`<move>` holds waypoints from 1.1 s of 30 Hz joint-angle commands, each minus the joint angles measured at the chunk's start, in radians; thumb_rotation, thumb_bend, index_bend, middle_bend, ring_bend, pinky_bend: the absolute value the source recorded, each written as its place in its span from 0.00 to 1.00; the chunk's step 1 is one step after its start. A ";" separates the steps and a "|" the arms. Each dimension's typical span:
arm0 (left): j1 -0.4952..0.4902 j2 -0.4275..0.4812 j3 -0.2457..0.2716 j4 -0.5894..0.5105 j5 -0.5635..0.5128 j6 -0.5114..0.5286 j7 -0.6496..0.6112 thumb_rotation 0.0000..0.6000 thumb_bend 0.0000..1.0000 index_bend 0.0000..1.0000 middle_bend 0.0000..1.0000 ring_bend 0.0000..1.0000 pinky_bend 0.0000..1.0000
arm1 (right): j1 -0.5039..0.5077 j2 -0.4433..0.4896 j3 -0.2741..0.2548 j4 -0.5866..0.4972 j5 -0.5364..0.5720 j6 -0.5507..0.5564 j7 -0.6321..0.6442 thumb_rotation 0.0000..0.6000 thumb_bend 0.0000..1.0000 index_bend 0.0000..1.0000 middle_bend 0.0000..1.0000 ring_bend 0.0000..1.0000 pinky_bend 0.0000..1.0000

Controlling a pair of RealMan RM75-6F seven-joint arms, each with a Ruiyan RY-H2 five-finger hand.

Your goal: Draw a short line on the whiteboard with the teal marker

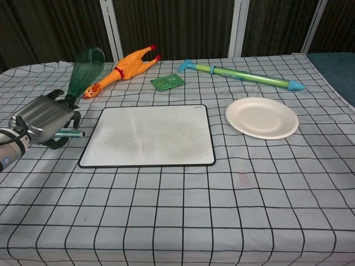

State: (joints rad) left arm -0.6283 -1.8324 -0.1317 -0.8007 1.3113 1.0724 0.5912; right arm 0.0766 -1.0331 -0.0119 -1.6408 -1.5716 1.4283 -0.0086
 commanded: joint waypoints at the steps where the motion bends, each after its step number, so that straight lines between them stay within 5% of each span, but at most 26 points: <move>1: 0.000 -0.002 0.000 0.005 -0.002 -0.003 -0.001 1.00 0.37 0.42 0.44 0.24 0.08 | 0.000 0.001 -0.001 0.000 -0.001 0.000 0.002 1.00 0.29 0.00 0.00 0.00 0.00; 21: -0.017 -0.051 0.010 0.134 0.018 -0.029 -0.070 1.00 0.37 0.53 0.53 0.30 0.11 | 0.000 0.004 0.001 -0.001 0.003 -0.003 0.005 1.00 0.28 0.00 0.00 0.00 0.00; 33: -0.015 -0.085 0.039 0.235 0.106 0.088 -0.200 1.00 0.42 0.76 0.73 0.41 0.18 | 0.001 0.003 0.001 -0.001 0.006 -0.006 0.001 1.00 0.28 0.00 0.00 0.00 0.00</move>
State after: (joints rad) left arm -0.6441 -1.9124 -0.0995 -0.5762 1.4035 1.1476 0.4068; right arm 0.0774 -1.0301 -0.0104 -1.6416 -1.5659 1.4228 -0.0081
